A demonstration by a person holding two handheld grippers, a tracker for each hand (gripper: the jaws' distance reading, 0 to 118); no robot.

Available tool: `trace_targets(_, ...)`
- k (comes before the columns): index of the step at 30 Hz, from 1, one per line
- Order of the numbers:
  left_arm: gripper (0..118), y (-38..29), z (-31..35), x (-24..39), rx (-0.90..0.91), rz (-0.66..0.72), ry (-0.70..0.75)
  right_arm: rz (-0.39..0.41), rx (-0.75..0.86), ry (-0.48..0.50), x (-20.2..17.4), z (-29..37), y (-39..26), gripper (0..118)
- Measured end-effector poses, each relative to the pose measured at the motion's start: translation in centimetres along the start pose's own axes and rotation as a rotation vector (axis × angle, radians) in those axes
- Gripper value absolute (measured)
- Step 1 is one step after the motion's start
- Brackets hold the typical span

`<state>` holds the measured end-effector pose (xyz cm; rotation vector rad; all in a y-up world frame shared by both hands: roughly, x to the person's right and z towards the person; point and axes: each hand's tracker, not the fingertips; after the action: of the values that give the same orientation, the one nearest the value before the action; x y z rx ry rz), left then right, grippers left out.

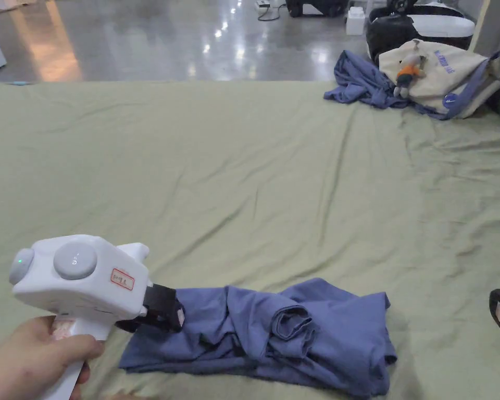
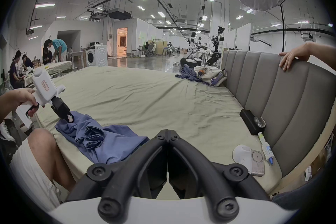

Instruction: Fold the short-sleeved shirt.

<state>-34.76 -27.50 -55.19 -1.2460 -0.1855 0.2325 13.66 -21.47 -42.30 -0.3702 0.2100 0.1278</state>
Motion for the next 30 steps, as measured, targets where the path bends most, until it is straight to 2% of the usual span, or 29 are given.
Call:
trace_targets(6,23,-0.3,1.3,-0.4,0.06,0.03,-0.059,-0.002,-0.011,0.0,0.1,-0.1,-0.3,3)
trace_targets(14,19,-0.6,4.4,-5.4,0.125,0.279,-0.368,-0.022,-0.015,-0.005,0.8,0.1,-0.4,3)
trace_targets(19,17,-0.6,8.1,-9.4,0.213,0.338,-0.345,-0.038,-0.022,-0.007,1.2,0.1,-0.6,3)
trace_targets(23,17,-0.3,11.9,-11.7,0.273,0.327,-0.198,-0.038,-0.02,-0.007,1.2,0.2,-0.6,3)
trace_targets(26,17,0.0,14.3,-11.7,0.26,0.241,-0.105,-0.019,-0.022,-0.013,1.0,0.2,-0.6,3)
trace_targets(28,17,0.3,15.2,-11.6,0.288,0.275,-0.099,-0.014,-0.025,-0.01,0.9,0.2,-0.6,3)
trace_targets(30,17,0.6,15.8,-9.6,0.3,0.242,-0.098,-0.014,-0.025,-0.008,0.8,0.2,-0.7,3)
